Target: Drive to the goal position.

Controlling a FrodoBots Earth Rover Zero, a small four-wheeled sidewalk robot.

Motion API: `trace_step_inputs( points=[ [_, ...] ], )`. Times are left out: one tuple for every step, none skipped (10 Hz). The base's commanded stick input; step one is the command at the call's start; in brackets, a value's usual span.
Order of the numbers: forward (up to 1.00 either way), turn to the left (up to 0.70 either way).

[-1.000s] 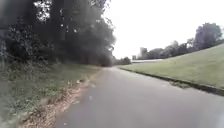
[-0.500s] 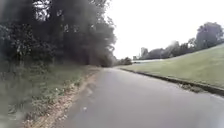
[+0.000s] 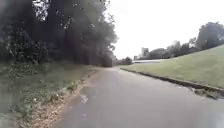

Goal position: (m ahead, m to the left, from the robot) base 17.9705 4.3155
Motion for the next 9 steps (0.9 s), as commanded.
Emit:
trace_step_inputs(
  points=[
    [1.00,0.00],
    [1.00,0.00],
    [1.00,0.00],
    [1.00,0.00],
    [1.00,0.00],
    [1.00,0.00],
    [1.00,0.00],
    [1.00,0.00],
    [1.00,0.00]
  ],
)
